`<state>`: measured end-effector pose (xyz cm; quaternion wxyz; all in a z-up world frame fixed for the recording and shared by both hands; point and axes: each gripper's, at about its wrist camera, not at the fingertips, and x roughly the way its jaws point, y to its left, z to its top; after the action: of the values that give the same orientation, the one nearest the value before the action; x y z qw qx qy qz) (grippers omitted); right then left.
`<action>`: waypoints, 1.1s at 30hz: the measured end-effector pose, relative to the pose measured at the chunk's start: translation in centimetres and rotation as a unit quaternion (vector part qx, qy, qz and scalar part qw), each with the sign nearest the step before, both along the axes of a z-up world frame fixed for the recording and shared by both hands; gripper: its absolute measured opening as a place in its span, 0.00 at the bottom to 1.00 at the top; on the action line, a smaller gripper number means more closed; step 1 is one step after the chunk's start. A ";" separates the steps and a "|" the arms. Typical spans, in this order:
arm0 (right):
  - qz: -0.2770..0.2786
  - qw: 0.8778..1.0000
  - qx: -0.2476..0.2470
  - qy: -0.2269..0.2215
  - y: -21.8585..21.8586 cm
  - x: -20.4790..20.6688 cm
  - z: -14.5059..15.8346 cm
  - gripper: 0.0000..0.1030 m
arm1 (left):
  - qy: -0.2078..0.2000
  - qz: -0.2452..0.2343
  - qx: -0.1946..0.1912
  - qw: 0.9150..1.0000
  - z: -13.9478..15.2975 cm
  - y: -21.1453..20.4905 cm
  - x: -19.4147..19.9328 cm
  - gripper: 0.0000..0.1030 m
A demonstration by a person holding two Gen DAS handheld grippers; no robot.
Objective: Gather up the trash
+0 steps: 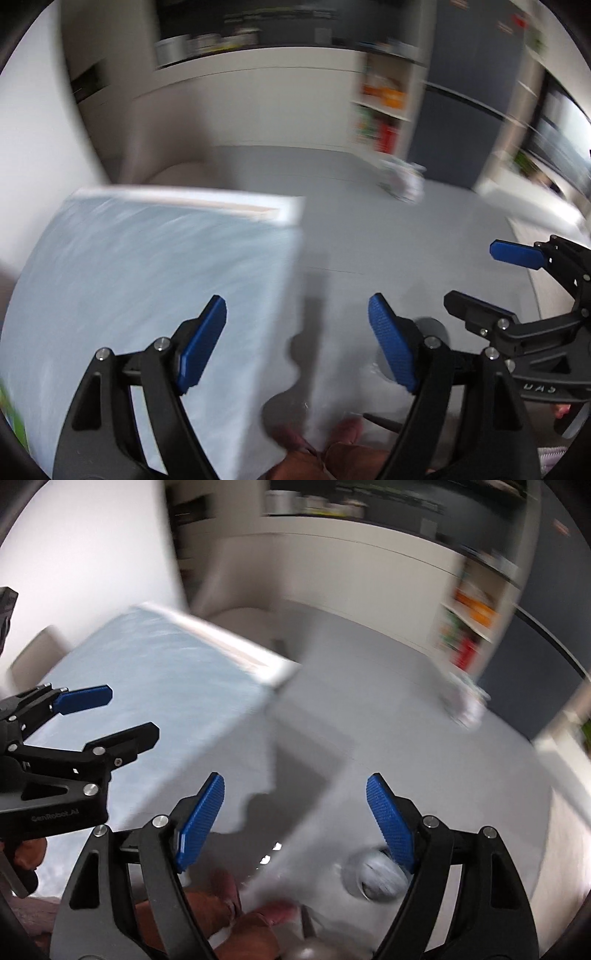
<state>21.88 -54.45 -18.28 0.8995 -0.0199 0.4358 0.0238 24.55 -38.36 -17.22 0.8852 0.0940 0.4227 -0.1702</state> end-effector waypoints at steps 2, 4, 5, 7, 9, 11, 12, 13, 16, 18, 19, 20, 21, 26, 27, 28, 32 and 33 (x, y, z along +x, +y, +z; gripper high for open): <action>0.049 0.999 0.000 -0.008 3.4 1.0 0.9 0.74 | -0.003 0.061 0.002 0.998 0.9 4.0 -0.9 0.77; 0.100 0.995 0.000 -0.019 7.3 1.7 2.1 0.75 | -0.007 0.113 -0.002 0.994 1.9 7.5 -2.3 0.78; 0.119 0.993 0.000 -0.022 8.9 1.7 2.4 0.76 | -0.009 0.134 -0.003 0.991 2.3 9.1 -2.7 0.78; 0.160 0.987 0.003 -0.027 12.7 1.8 3.2 0.81 | -0.015 0.179 -0.007 0.984 3.4 12.5 -4.4 0.79; 0.192 0.981 0.008 -0.033 16.3 1.4 3.9 0.82 | -0.018 0.221 -0.010 0.975 4.4 15.7 -6.2 0.81; 0.216 0.976 0.011 -0.035 19.0 1.3 4.5 0.82 | -0.026 0.250 -0.015 0.968 5.5 18.3 -8.0 0.81; 0.231 0.972 0.013 -0.037 20.8 1.0 4.7 0.82 | -0.033 0.266 -0.016 0.963 6.0 19.9 -8.9 0.81; 0.242 0.970 0.014 -0.037 22.4 0.6 4.9 0.82 | -0.039 0.280 -0.013 0.959 6.1 21.5 -9.6 0.82; 0.272 0.961 0.015 -0.039 26.0 -0.1 5.6 0.82 | -0.052 0.321 -0.004 0.946 6.8 24.5 -11.6 0.83; 0.291 0.956 0.017 -0.036 27.9 -0.7 6.0 0.82 | -0.053 0.345 -0.005 0.937 7.2 26.5 -12.8 0.83; 0.299 0.954 0.018 -0.034 28.4 -0.8 6.3 0.82 | -0.053 0.354 -0.006 0.934 7.3 27.4 -13.3 0.83; 0.306 0.951 0.017 -0.033 29.3 -0.8 6.4 0.83 | -0.053 0.364 -0.007 0.930 7.5 28.0 -13.7 0.83; 0.317 0.948 0.011 -0.034 30.3 -1.0 6.8 0.83 | -0.053 0.373 -0.007 0.926 7.7 28.6 -14.0 0.83; 0.351 0.936 0.001 -0.032 32.8 -1.3 8.0 0.87 | -0.056 0.423 -0.003 0.905 8.7 31.0 -16.2 0.83; 0.358 0.933 -0.002 -0.031 33.1 -1.3 8.3 0.88 | -0.054 0.433 -0.002 0.900 8.8 31.3 -16.4 0.83; 0.363 0.931 -0.005 -0.031 33.2 -1.3 8.5 0.89 | -0.051 0.441 -0.003 0.896 8.9 31.4 -16.7 0.84; 0.381 0.924 -0.012 -0.027 33.5 -1.0 9.4 0.90 | -0.044 0.474 -0.012 0.879 10.1 31.7 -18.0 0.84; 0.386 0.922 -0.012 -0.027 33.3 -0.8 9.8 0.90 | -0.043 0.480 -0.013 0.876 10.5 31.7 -18.3 0.84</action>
<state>21.09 -21.10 -8.50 0.8315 -0.1982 0.3706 0.3634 6.21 -6.69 -6.75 0.8767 -0.1251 0.3748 0.2743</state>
